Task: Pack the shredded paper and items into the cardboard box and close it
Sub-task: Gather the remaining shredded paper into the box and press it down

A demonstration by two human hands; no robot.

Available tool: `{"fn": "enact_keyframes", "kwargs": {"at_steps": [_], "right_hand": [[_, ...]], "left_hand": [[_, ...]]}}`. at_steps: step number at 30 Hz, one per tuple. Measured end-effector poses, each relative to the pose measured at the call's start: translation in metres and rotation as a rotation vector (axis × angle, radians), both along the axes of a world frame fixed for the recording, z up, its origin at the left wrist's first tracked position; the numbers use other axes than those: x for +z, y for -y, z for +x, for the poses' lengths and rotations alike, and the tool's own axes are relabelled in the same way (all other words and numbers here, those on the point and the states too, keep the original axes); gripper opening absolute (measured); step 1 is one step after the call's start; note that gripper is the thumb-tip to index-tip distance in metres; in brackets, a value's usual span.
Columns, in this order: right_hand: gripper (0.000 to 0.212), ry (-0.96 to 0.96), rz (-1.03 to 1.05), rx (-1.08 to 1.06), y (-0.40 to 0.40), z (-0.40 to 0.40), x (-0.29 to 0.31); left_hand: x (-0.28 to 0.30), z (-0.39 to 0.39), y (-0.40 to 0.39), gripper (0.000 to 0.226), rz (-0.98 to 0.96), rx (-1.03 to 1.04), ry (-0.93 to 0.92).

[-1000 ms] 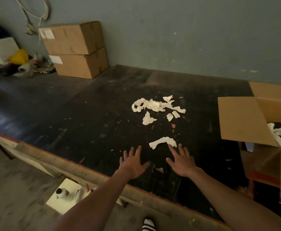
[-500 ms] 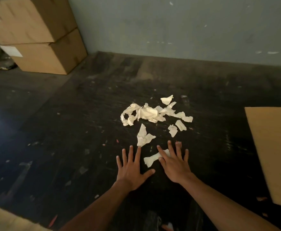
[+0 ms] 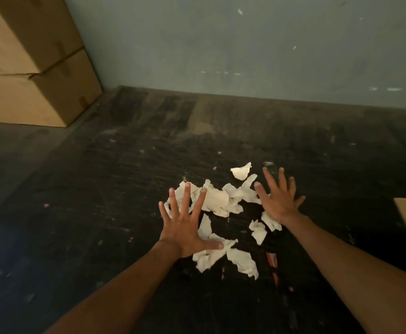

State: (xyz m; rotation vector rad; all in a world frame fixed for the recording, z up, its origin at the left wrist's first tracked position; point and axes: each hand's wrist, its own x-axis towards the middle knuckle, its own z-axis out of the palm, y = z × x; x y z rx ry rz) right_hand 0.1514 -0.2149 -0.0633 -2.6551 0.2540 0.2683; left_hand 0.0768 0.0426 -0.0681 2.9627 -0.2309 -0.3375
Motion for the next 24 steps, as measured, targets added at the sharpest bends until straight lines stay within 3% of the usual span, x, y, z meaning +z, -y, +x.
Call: {"fn": "enact_keyframes", "kwargs": {"at_steps": [7, 12, 15, 18, 20, 22, 24], "right_hand": [[0.067, -0.198, -0.019, 0.243, -0.039, 0.077, -0.003], [0.064, -0.258, -0.025, 0.421, -0.058, 0.057, -0.006], [0.06, -0.178, 0.111, 0.501, -0.056, 0.027, 0.004], [0.047, -0.006, 0.332, 0.403, -0.038, -0.003, 0.019], [0.036, 0.17, 0.353, 0.227, -0.013, -0.016, 0.02], [0.049, 0.21, 0.299, 0.079, 0.015, -0.029, 0.01], [0.072, 0.058, 0.209, 0.068, 0.032, -0.039, -0.007]], "left_hand": [[-0.012, 0.067, -0.009, 0.136, 0.081, -0.142, -0.156], [-0.011, 0.075, -0.013, 0.122, 0.013, -0.177, -0.212], [-0.005, 0.065, -0.017, 0.113, -0.074, -0.235, -0.158], [0.003, 0.049, -0.027, 0.112, -0.094, -0.254, -0.047], [0.007, 0.036, -0.038, 0.122, -0.068, -0.206, -0.013], [0.007, 0.019, -0.047, 0.133, -0.067, -0.158, -0.064], [0.003, 0.0, -0.046, 0.141, -0.066, -0.171, -0.147]]}}
